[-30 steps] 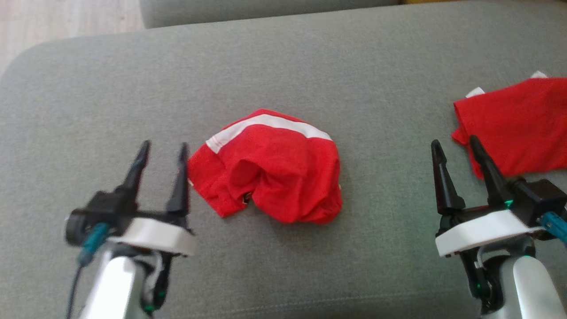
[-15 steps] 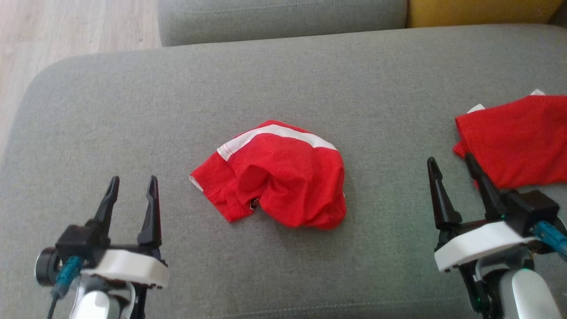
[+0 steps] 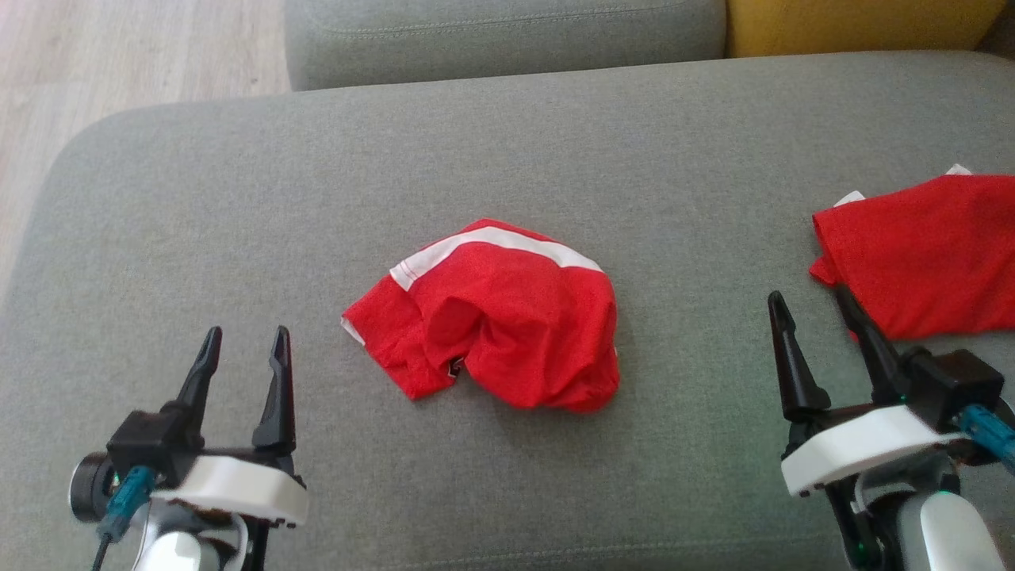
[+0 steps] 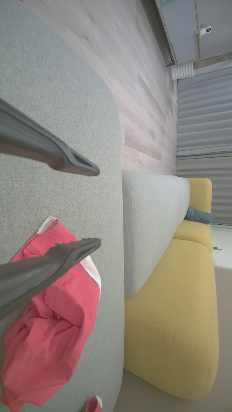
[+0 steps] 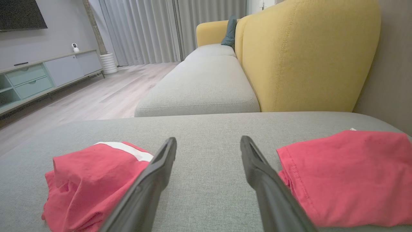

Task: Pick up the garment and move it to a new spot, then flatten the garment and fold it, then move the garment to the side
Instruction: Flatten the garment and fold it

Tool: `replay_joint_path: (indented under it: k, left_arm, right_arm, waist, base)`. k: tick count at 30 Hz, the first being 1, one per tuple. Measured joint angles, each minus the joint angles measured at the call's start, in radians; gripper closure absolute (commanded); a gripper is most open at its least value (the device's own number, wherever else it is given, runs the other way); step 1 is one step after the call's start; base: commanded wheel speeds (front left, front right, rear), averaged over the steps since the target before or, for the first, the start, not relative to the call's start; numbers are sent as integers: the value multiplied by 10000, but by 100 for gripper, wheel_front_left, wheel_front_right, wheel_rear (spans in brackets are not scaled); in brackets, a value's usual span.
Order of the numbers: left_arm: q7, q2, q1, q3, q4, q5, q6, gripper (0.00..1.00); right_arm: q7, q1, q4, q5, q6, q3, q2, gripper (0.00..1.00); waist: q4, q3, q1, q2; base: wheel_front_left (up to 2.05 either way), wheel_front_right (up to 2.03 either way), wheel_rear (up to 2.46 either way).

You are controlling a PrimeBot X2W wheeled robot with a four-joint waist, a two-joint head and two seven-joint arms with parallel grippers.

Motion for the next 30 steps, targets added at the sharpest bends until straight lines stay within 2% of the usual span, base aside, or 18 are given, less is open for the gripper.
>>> replay_joint_path:
  k: [17, 22, 30]
  left_arm:
    - [0, 54, 48, -84, -40, -75, 65, 0]
    - [88, 105, -367, -560, 25, -69, -213, 0]
    - [719, -288, -1882, -1818, 1041, -42, -1221, 0]
  right_arm:
    - [0, 33, -6, 2, 0, -4, 4, 0]
    - [0, 15, -23, 17, 0, 13, 6, 0]
    - [-2, -324, -33, 33, 0, 198, 6, 0]
  waist:
    - [60, 199, 0, 0]
    - [21, 359, 0, 0]
    - [-267, 852, 0, 0]
  base:
    - [0, 0, 0]
    - [0, 0, 0]
    - [0, 0, 0]
